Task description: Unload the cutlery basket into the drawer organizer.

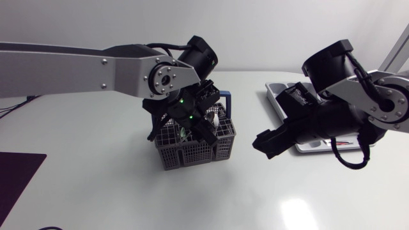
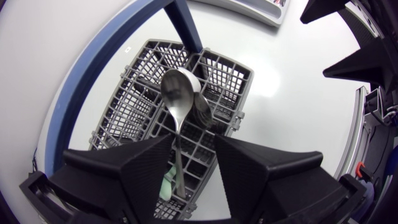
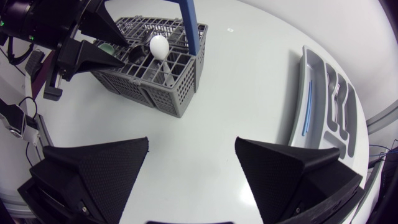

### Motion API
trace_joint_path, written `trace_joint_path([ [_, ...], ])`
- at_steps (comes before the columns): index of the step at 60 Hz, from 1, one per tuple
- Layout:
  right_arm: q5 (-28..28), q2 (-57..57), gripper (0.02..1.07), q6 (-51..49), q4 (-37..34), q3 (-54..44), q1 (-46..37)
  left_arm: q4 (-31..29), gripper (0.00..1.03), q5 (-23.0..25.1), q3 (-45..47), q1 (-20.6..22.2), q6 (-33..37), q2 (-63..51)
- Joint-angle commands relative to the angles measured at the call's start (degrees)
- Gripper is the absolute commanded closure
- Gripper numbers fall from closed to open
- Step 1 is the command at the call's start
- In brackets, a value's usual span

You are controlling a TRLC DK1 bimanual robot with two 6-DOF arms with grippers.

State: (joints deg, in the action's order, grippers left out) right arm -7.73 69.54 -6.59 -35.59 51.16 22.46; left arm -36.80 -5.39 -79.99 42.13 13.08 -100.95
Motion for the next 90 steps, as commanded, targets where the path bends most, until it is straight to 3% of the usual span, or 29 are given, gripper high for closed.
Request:
trace_joint_path([
  [1, -0.4, -0.9, 0.07, -1.1, 0.5, -1.9, 0.2, 0.7, 0.54, -0.9, 2.4, 0.4, -1.3, -1.4],
  [23, -0.4, -1.8, 0.07, -1.3, 1.5, -3.7, 0.0, 4.4, 0.63, -9.5, 4.6, 1.9, -1.7, -2.9],
  [43, -0.4, -2.8, 0.07, -1.4, 1.8, -4.9, -0.1, 5.3, 0.99, -10.1, 4.9, 2.9, -1.5, -2.7],
  [70, -0.4, -4.5, 0.07, -1.4, 1.8, -6.3, -0.1, 7.2, 0.99, -10.1, 6.2, 2.8, -1.1, 2.2],
  [79, -0.3, -4.7, 0.07, -1.4, 1.8, -6.6, -0.1, 11.9, 0.99, -9.7, 9.1, 2.4, -0.2, 5.6],
  [90, -0.3, -4.9, 0.07, -1.5, 1.9, -7.6, -0.1, 22.2, 0.99, -3.8, 15.9, 0.0, 0.8, 9.0],
])
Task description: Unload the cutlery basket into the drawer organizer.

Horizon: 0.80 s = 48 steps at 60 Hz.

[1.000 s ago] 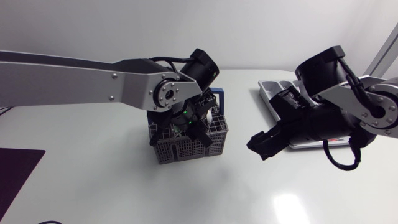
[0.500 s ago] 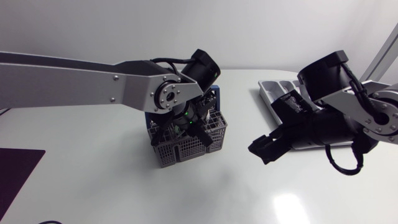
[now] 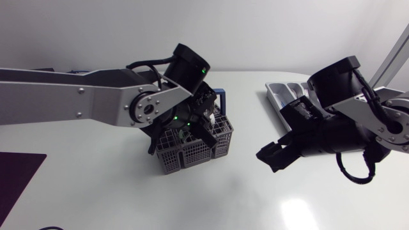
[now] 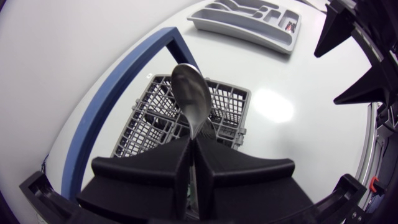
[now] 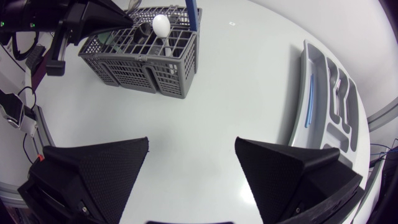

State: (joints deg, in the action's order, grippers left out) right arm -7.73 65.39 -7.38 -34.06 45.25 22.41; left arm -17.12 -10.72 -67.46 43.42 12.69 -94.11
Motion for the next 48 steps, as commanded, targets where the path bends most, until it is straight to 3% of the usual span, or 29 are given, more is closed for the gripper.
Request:
trace_joint_path([
  [1, -0.4, -0.7, 0.07, -0.7, 0.4, -1.7, -0.1, 3.4, 0.99, 2.0, 3.9, -1.5, 1.2, 2.4],
  [11, -0.4, -0.7, 0.07, -0.8, 0.4, -2.1, 0.0, 13.3, 0.99, 6.8, 9.9, -3.0, 0.8, 7.0],
  [20, -1.4, -1.9, 0.07, -1.1, 1.3, -2.0, 0.3, 16.7, 0.99, 12.0, 11.0, -4.7, -0.6, 11.8],
  [26, -1.8, -3.4, 0.07, -1.7, 2.2, -1.8, 0.3, 16.8, 0.99, 19.9, 9.7, -7.4, -4.7, 12.8],
  [39, -5.4, -6.0, 0.07, -1.2, 3.2, -1.0, 0.3, 14.8, 0.99, 27.4, 6.6, -8.7, -8.3, 13.9],
  [48, -7.4, -7.1, 0.07, 0.5, 3.5, 0.6, 0.5, 11.3, 0.99, 36.2, 3.2, -9.3, -13.2, 12.1],
])
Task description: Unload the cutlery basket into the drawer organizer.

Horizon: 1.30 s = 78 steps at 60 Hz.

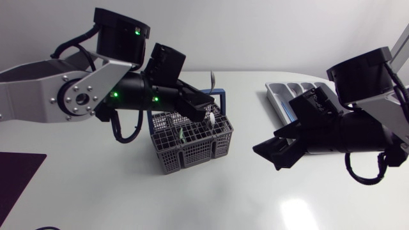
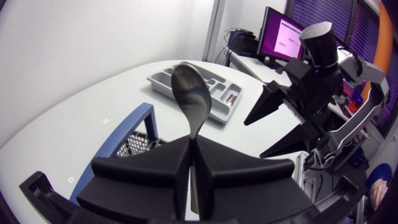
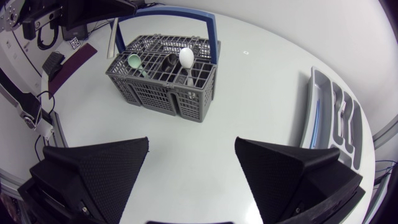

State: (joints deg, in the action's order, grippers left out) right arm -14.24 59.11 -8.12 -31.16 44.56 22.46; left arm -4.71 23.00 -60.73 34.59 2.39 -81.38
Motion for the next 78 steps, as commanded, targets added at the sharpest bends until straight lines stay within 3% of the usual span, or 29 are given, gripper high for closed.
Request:
trace_joint_path([
  [1, -1.0, -0.9, 0.07, 1.4, 0.6, 1.5, 0.5, -1.3, 0.99, 2.8, -3.7, -0.4, -3.1, -0.8],
  [14, -4.7, -1.3, 0.09, 4.8, 3.6, 2.1, 0.7, -2.0, 0.99, 5.3, -6.2, 0.7, -10.1, -4.2],
  [34, -4.5, 1.3, 0.14, 6.4, 10.6, 2.7, 3.2, 3.7, 0.99, 5.7, -9.2, 3.8, -19.8, -7.8],
  [52, -2.0, 4.4, 0.18, 8.2, 13.8, 5.2, 6.5, 7.1, 0.99, -8.9, -9.5, 8.9, -19.4, -10.2],
  [59, 1.4, 6.3, 0.23, 8.3, 15.1, 6.3, 6.7, 7.3, 0.99, -10.6, -9.5, 9.4, -19.5, -10.5],
  [71, 1.9, 9.0, 0.31, 8.7, 16.5, 7.3, 6.7, 8.1, 0.99, -13.7, -8.8, 10.4, -19.5, -10.5],
  [78, 1.9, 10.1, 0.43, 9.6, 17.7, 7.3, 6.5, 8.8, 0.99, -13.9, -8.5, 10.5, -19.6, -10.4],
])
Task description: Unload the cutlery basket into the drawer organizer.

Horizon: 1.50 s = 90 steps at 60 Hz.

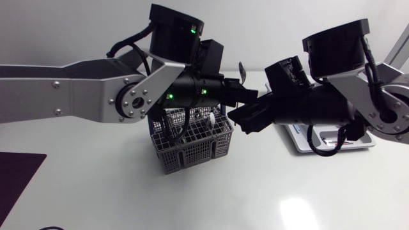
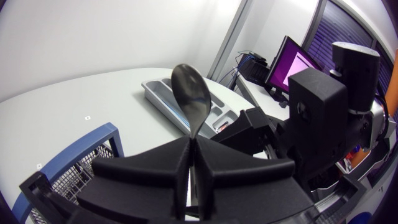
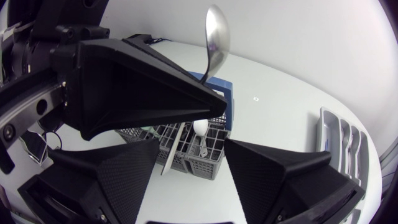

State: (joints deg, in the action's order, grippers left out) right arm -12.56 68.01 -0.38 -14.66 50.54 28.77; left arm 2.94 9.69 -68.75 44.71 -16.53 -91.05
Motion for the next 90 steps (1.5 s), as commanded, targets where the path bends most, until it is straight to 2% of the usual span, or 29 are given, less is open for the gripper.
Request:
trace_joint_path([
  [1, 0.3, 1.2, 0.44, 1.9, 1.3, 1.2, 0.2, 1.3, 0.99, -0.5, -0.5, 0.5, -0.7, -0.7],
  [15, 0.3, 1.3, 0.63, 2.1, 2.7, 0.9, 0.4, 1.7, 0.99, -0.5, -0.1, 0.5, -0.9, -0.8],
  [21, 0.3, 1.5, 0.75, 2.1, 3.2, 0.7, 0.6, 1.8, 0.99, -0.5, 0.0, 0.6, -0.9, -0.8],
  [29, 0.3, 1.2, 1.01, 1.3, 4.7, 0.2, 1.1, 1.8, 0.98, -0.5, 0.1, 0.7, -0.7, -1.0],
  [38, 0.2, 1.2, 1.02, 1.4, 4.7, -0.4, 1.0, 1.8, 0.86, -0.1, 0.1, 0.8, -0.6, -1.0],
  [42, 0.1, 1.2, 1.02, 1.4, 4.6, -0.5, 0.7, 1.5, 0.75, 0.1, 0.1, 0.7, -0.5, -0.9],
  [47, -0.3, 1.2, 1.02, 1.4, 4.5, -0.7, 0.3, 1.3, 0.72, 0.2, 0.1, 0.7, -0.5, -0.7],
  [51, -0.9, 0.9, 1.02, 1.4, 4.0, -0.9, -0.2, 1.0, 0.62, 0.2, 0.0, 0.7, -0.4, -0.4],
  [59, -2.5, 0.2, 1.02, 1.4, 3.5, -1.6, -1.6, 0.4, 0.53, 0.9, -0.2, 0.3, -0.3, 0.3],
  [64, -3.6, -0.1, 1.02, 1.3, 3.3, -2.1, -2.8, -0.9, 0.40, 1.6, -0.7, -0.4, 0.1, 1.0],
  [71, -4.7, -1.0, 1.02, 0.8, 3.2, -3.3, -4.2, -2.1, 0.28, 2.9, -1.0, -1.4, 0.7, 2.5],
  [81, -6.3, -3.1, 1.02, 0.8, 3.1, -4.1, -6.3, -3.6, 0.26, 3.6, -1.6, -1.6, 2.1, 3.2],
  [90, -9.3, -4.6, 1.02, -0.7, 3.1, -4.5, -11.3, -7.7, 0.26, 3.6, -3.1, -2.4, 5.2, 3.0],
])
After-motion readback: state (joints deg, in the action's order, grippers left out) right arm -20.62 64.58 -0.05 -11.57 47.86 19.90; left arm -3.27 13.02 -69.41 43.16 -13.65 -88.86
